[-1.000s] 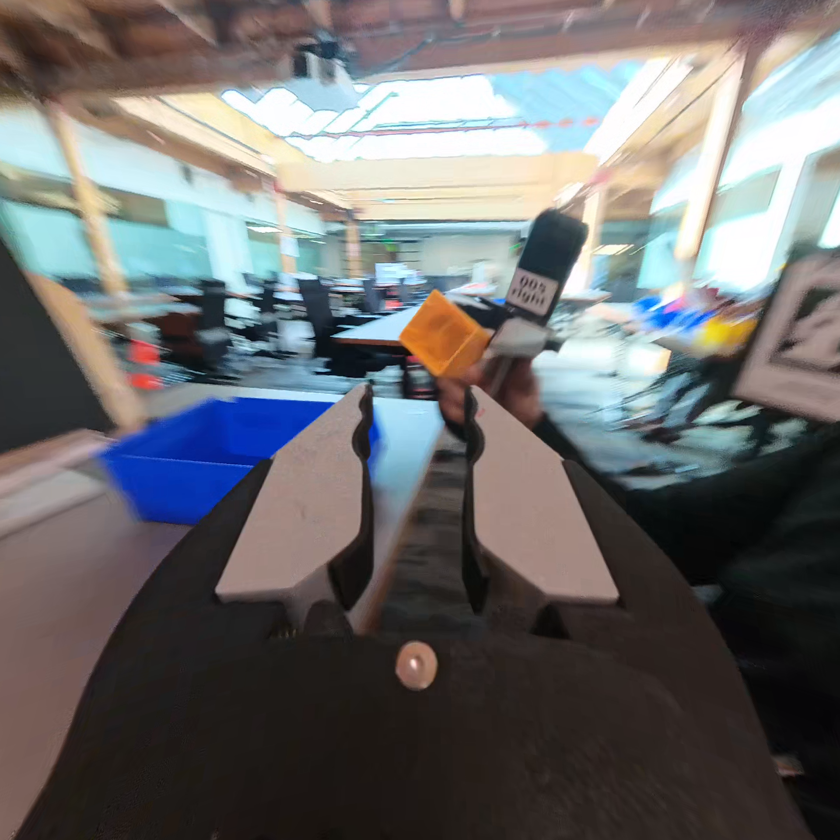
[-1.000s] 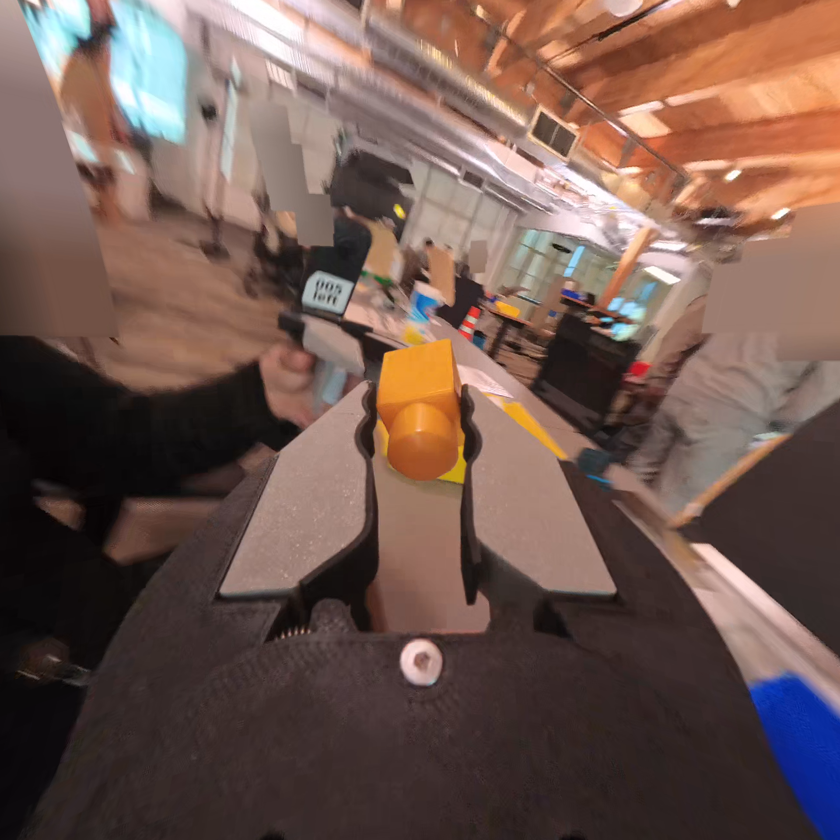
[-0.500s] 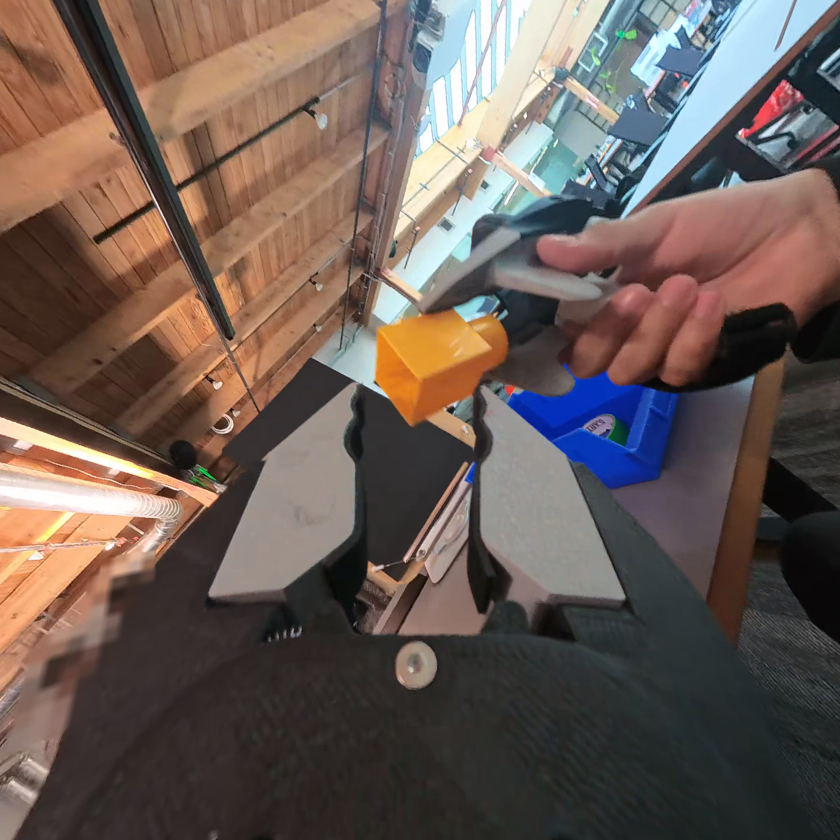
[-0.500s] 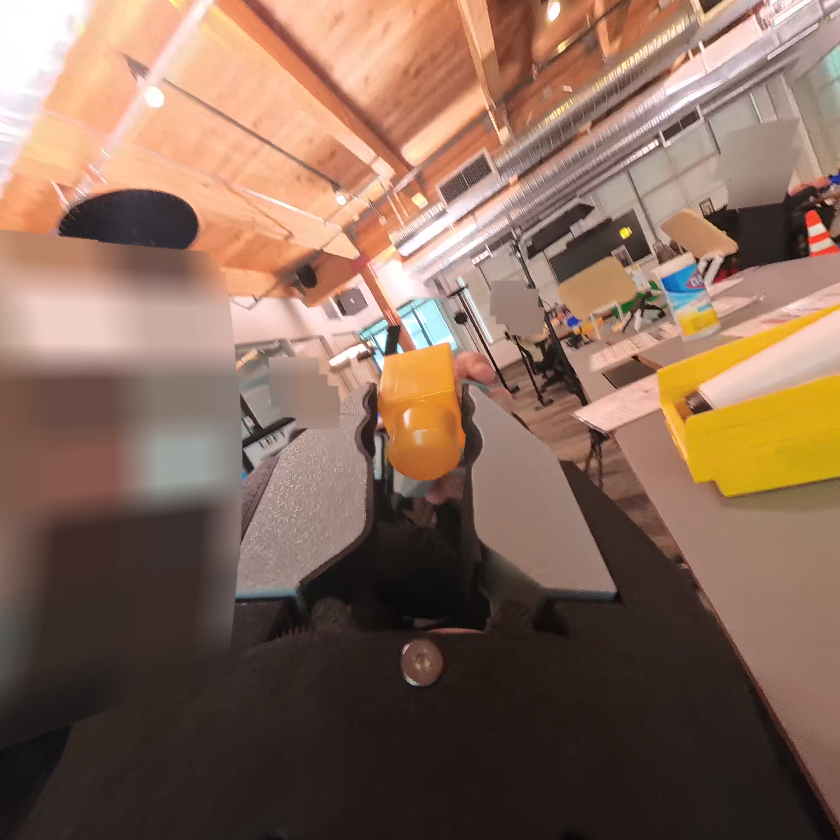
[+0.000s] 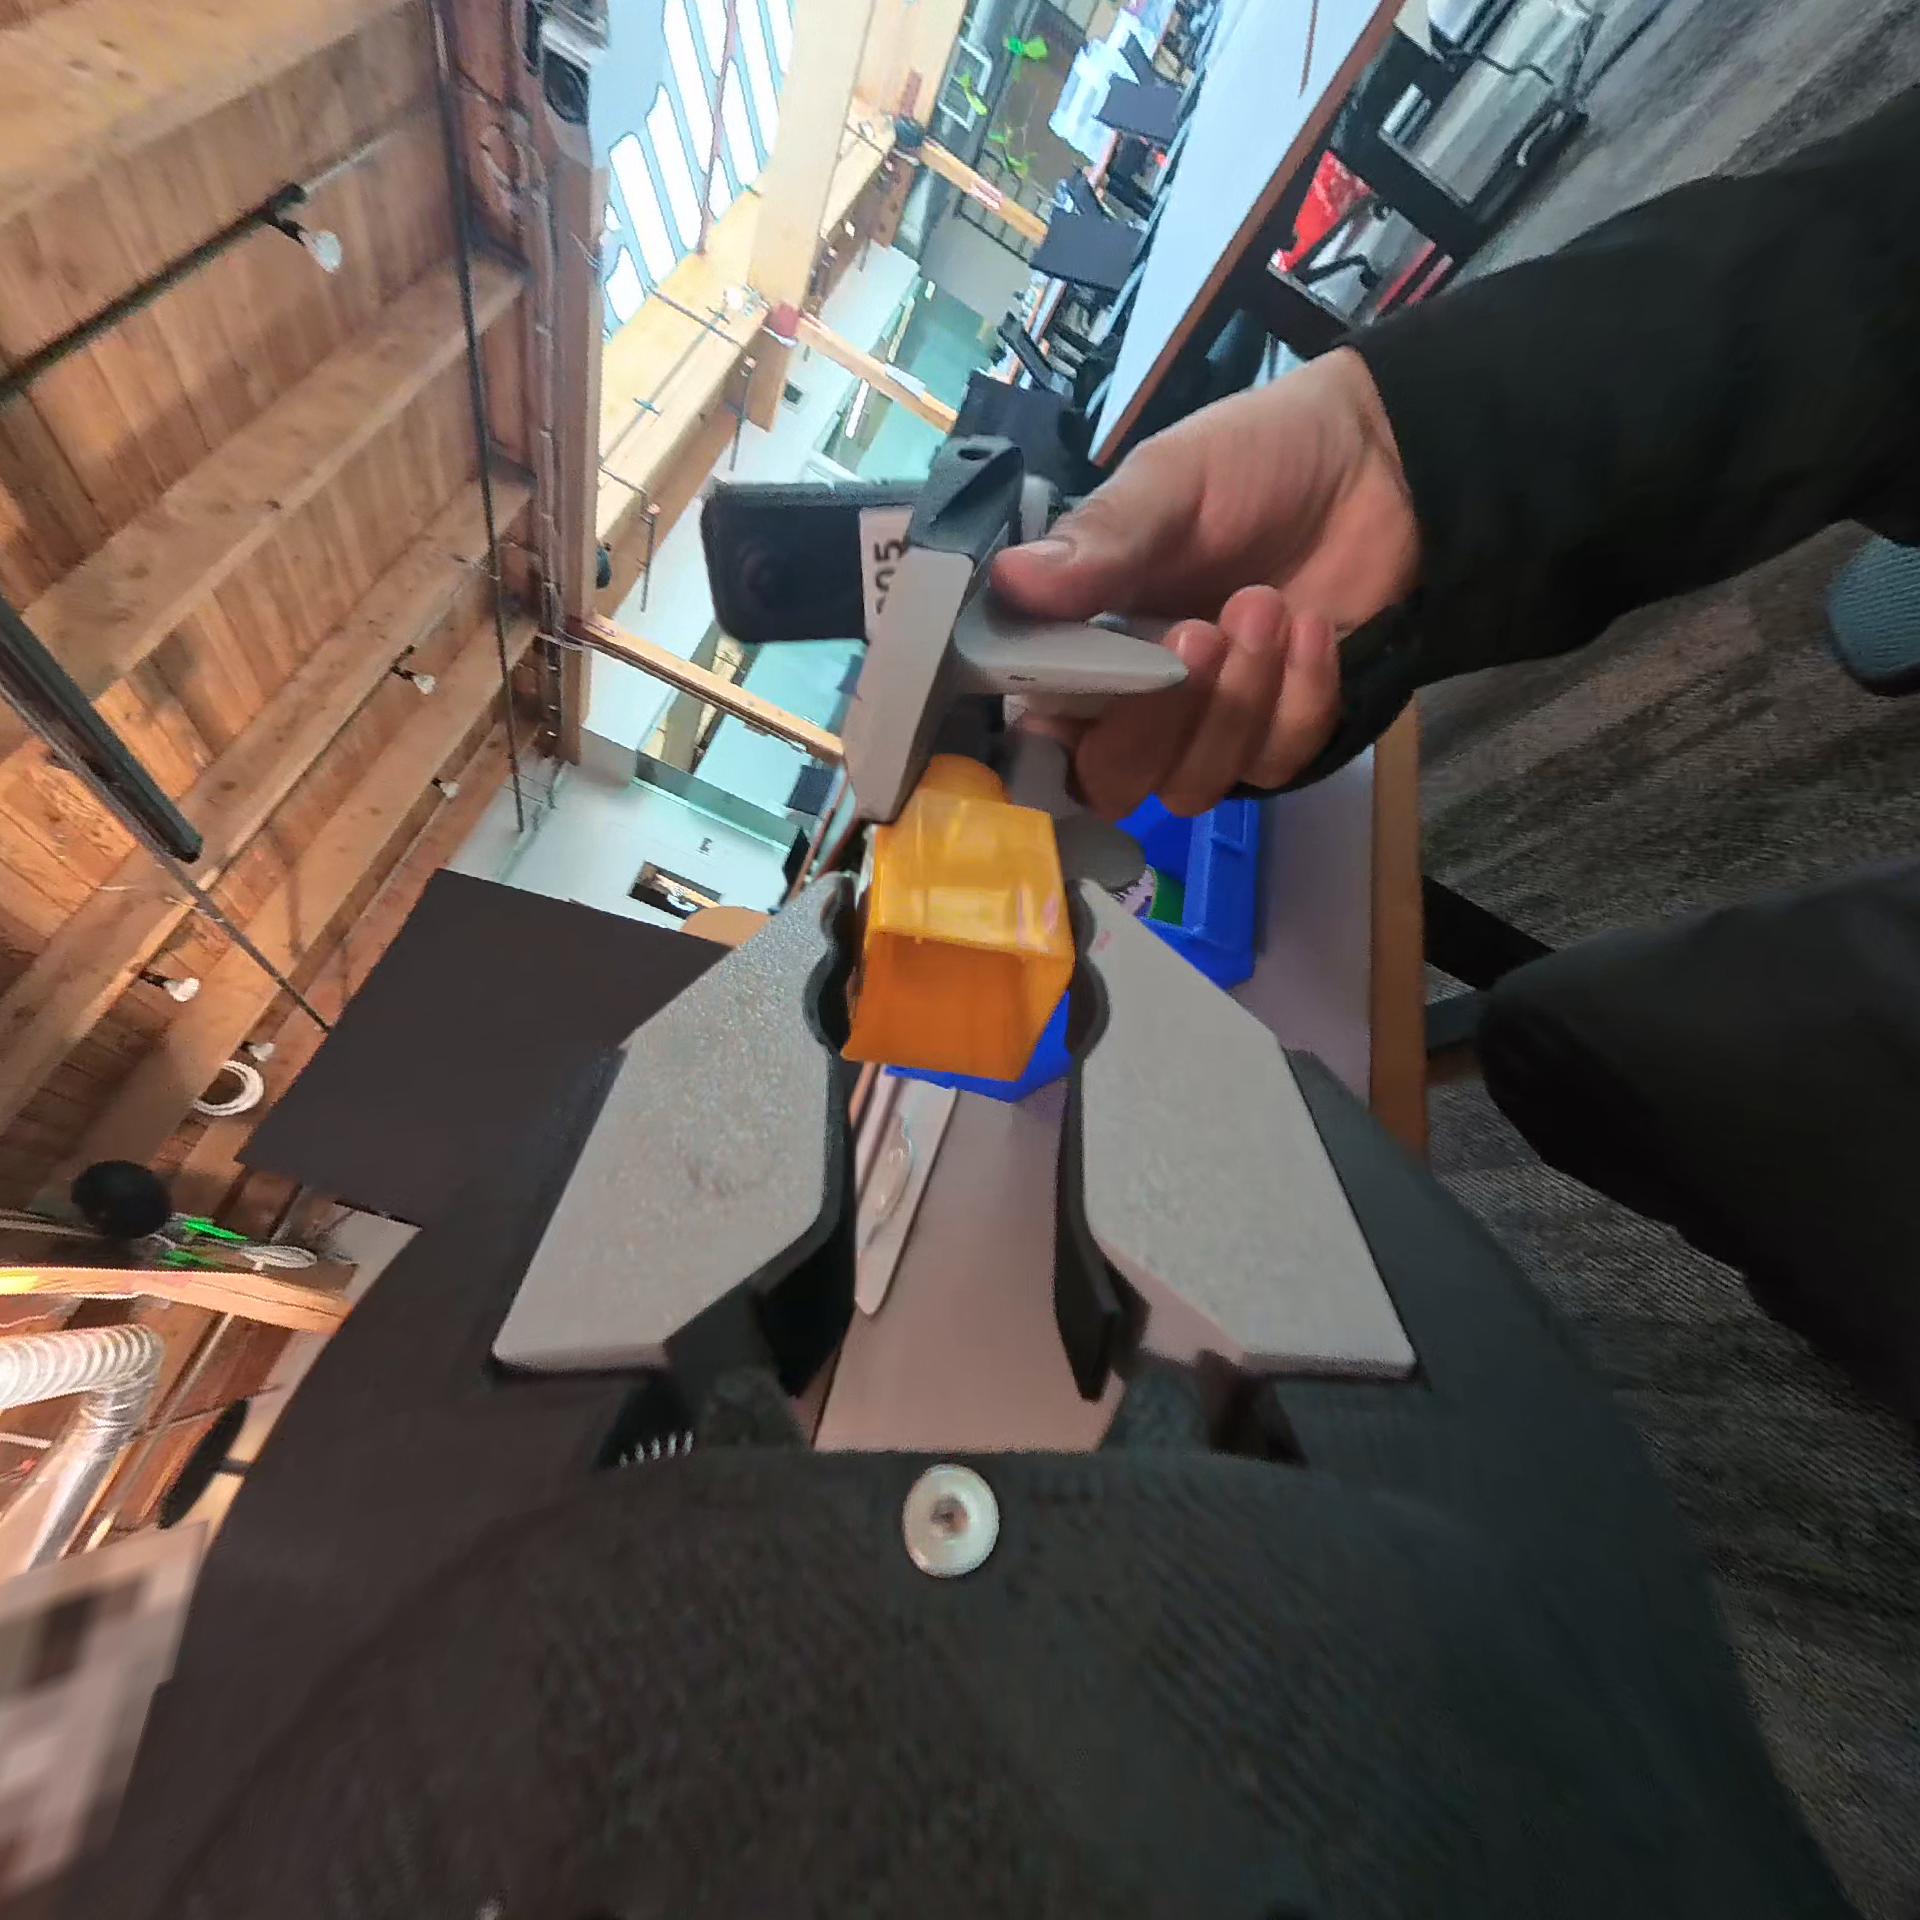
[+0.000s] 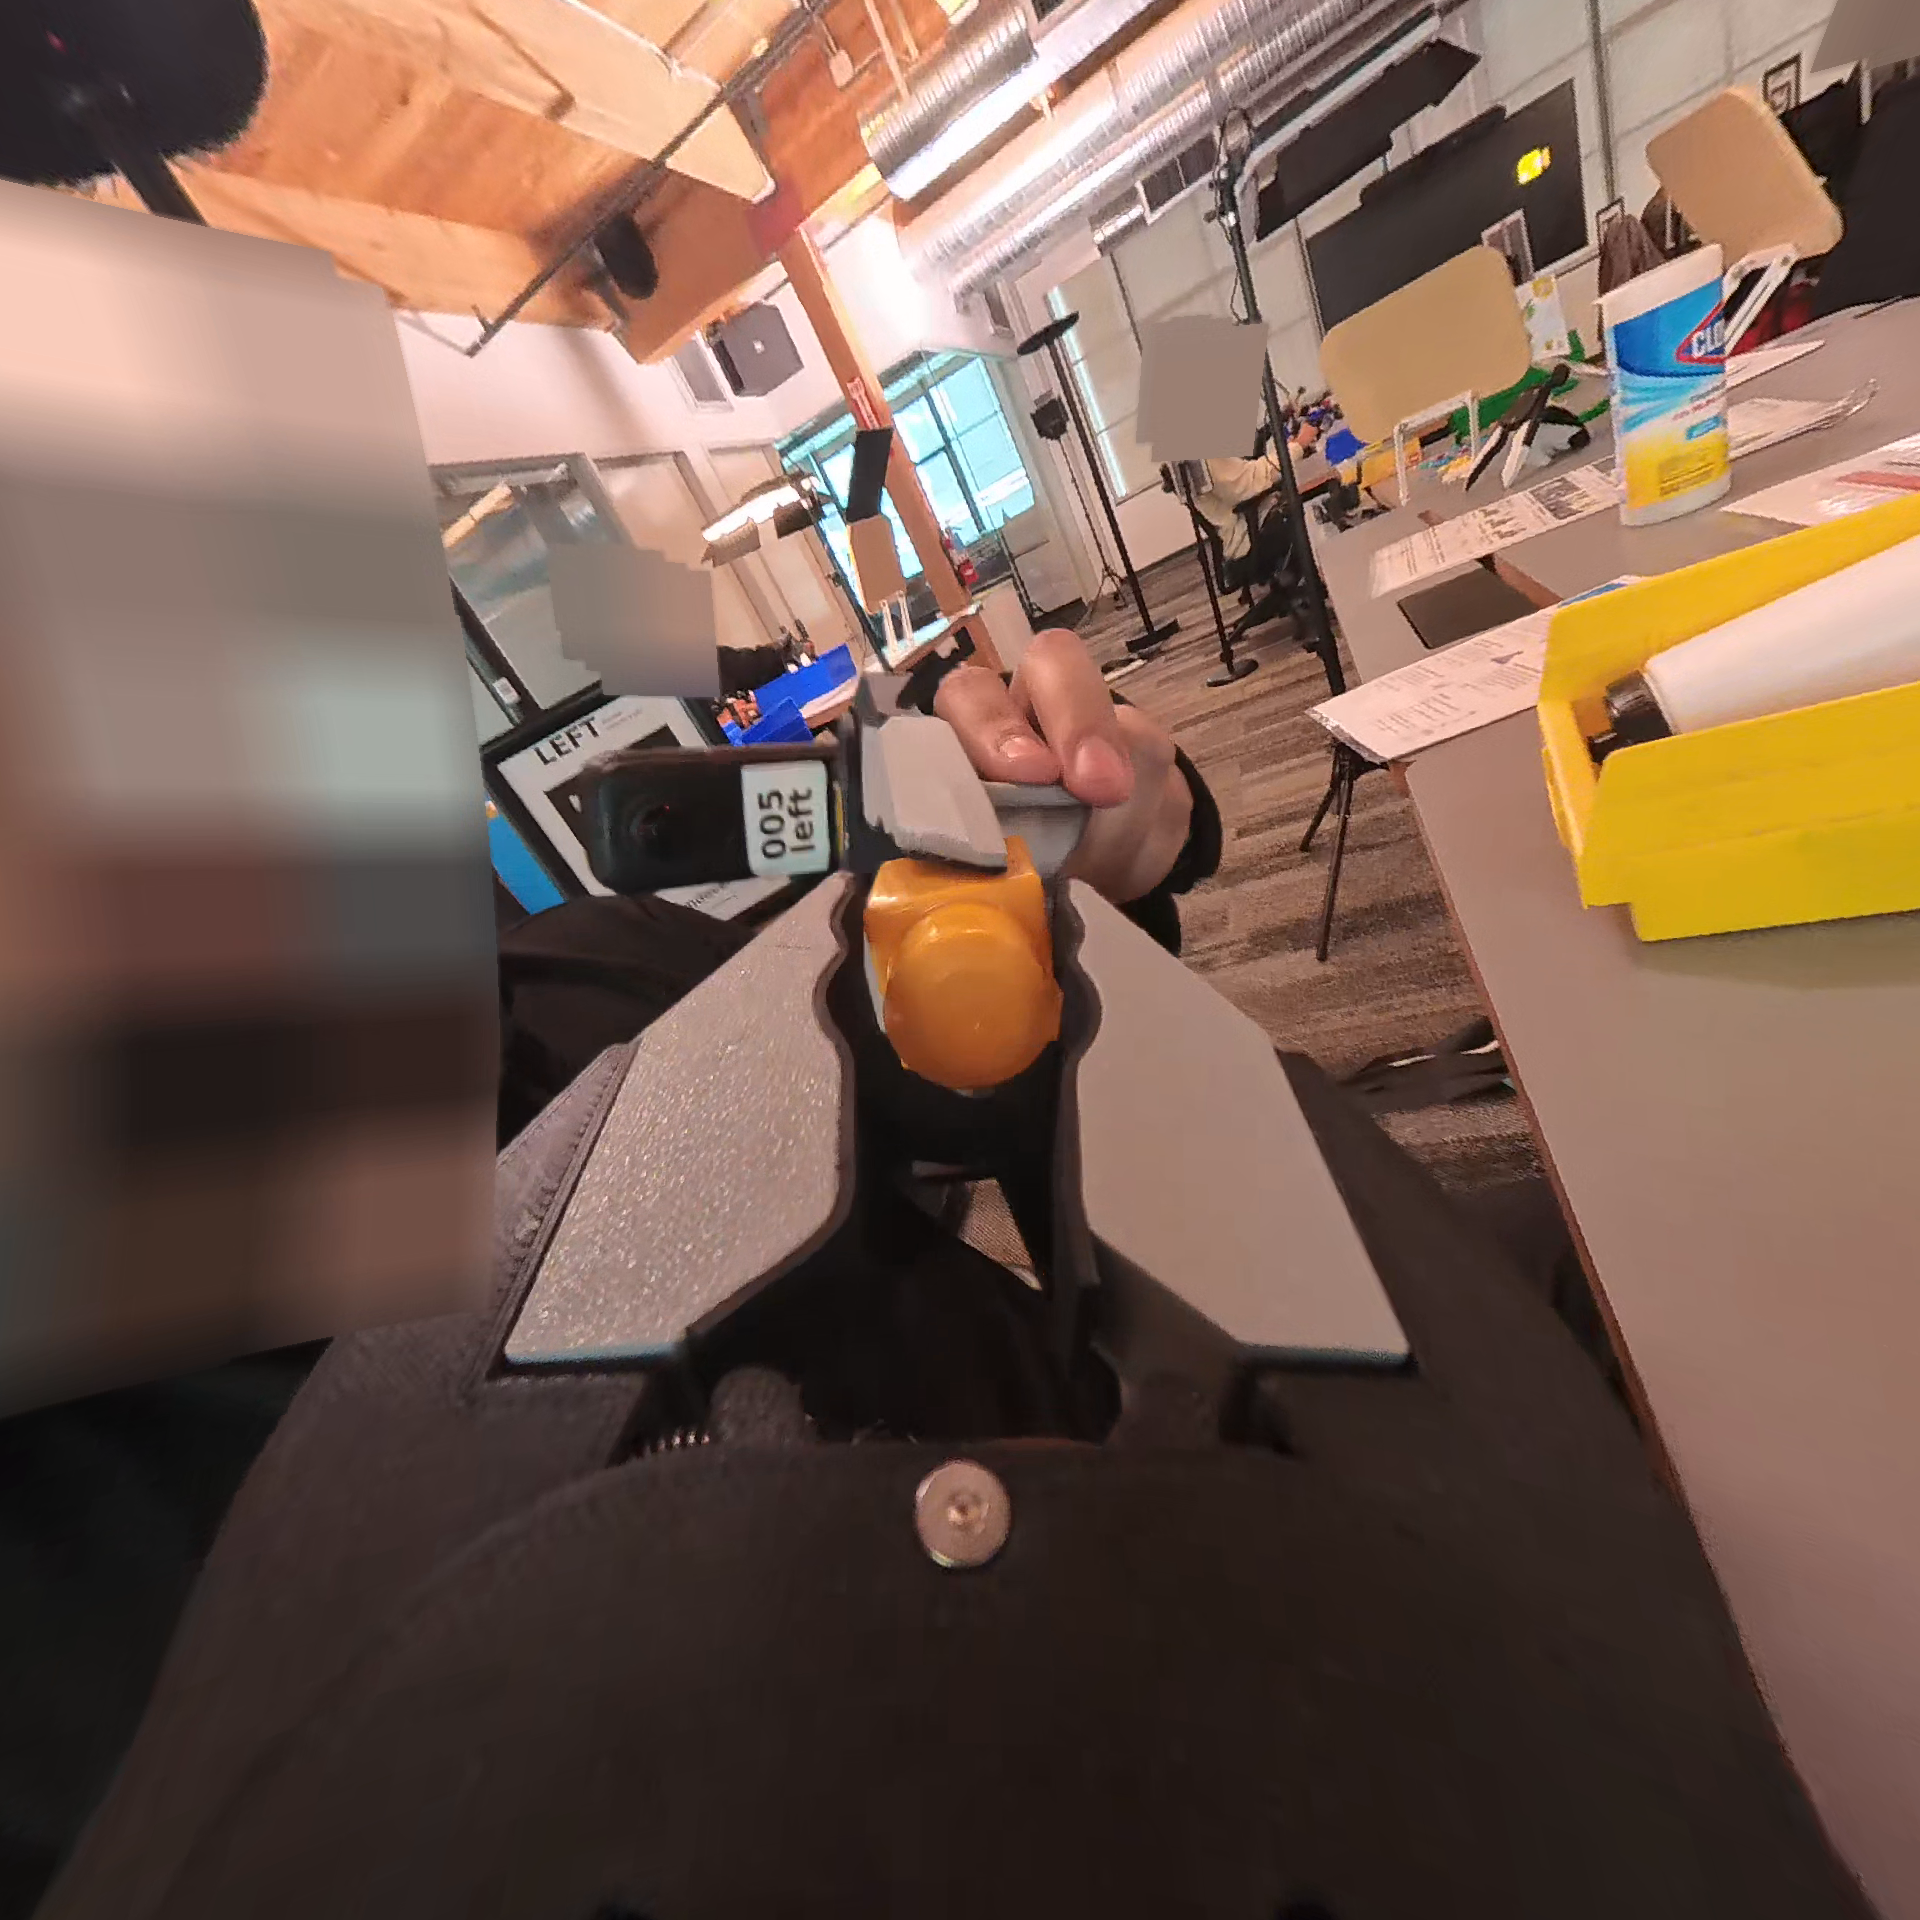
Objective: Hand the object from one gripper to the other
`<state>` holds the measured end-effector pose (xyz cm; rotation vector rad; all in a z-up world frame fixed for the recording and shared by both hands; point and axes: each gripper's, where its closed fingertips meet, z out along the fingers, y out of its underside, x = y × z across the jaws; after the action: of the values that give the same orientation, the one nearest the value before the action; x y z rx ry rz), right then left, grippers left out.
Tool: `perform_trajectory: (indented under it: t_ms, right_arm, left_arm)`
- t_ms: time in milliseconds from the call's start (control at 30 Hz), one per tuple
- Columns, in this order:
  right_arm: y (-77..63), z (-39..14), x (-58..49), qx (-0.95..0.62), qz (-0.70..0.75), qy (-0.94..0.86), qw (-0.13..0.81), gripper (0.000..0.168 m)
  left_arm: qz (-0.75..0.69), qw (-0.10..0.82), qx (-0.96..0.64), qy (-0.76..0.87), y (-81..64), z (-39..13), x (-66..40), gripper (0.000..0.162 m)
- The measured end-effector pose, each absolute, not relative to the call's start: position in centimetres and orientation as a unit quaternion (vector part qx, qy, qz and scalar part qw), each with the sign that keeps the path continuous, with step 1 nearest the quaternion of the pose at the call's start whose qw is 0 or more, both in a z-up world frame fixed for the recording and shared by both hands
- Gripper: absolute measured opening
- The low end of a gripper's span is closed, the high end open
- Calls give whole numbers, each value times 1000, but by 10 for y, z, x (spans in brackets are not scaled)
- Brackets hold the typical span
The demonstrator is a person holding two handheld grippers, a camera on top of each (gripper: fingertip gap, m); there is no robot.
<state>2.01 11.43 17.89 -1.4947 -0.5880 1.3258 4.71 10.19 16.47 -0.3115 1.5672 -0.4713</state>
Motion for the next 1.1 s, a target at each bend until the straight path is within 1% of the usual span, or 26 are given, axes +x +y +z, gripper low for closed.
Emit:
perform_trajectory:
  t_ms: [33, 100, 167, 333, 367, 467, 600, 633, 667, 900, 1000, 1100]
  right_arm:
    - [115, 177, 21, -625, 538, -246, 509, 34]
    - [118, 176, 27, -637, 504, -250, 527, 33]
    - [117, 177, 35, -645, 468, -258, 547, 39]
    - [104, 185, 46, -645, 381, -302, 590, 47]
    - [103, 184, 47, -648, 352, -315, 598, 47]
    - [101, 171, 43, -664, 257, -364, 600, 39]
    - [108, 155, 38, -684, 159, -398, 590, 43]
    - [108, 154, 35, -683, 153, -404, 589, 41]
    - [107, 152, 33, -682, 149, -413, 585, 32]
    - [109, 156, 33, -671, 140, -416, 597, 31]
    - [113, 161, 39, -672, 136, -399, 608, 31]
    - [117, 176, 50, -664, 172, -352, 637, 31]
  left_arm:
    - [-212, 666, -144, 701, 104, 164, 46, 37]
    - [-228, 651, -157, 706, 107, 164, 44, 38]
    - [-279, 624, -169, 710, 103, 166, 39, 38]
    - [-421, 519, -225, 709, 97, 168, 32, 37]
    - [-438, 506, -239, 704, 99, 168, 34, 37]
    - [-471, 467, -268, 699, 102, 164, 38, 37]
    - [-516, 411, -278, 699, 92, 159, 39, 37]
    - [-516, 408, -281, 698, 92, 157, 41, 37]
    - [-515, 410, -283, 697, 93, 156, 43, 37]
    - [-525, 426, -283, 680, 96, 162, 43, 37]
    - [-497, 474, -293, 665, 109, 169, 44, 36]
    - [-453, 551, -287, 639, 124, 183, 42, 32]
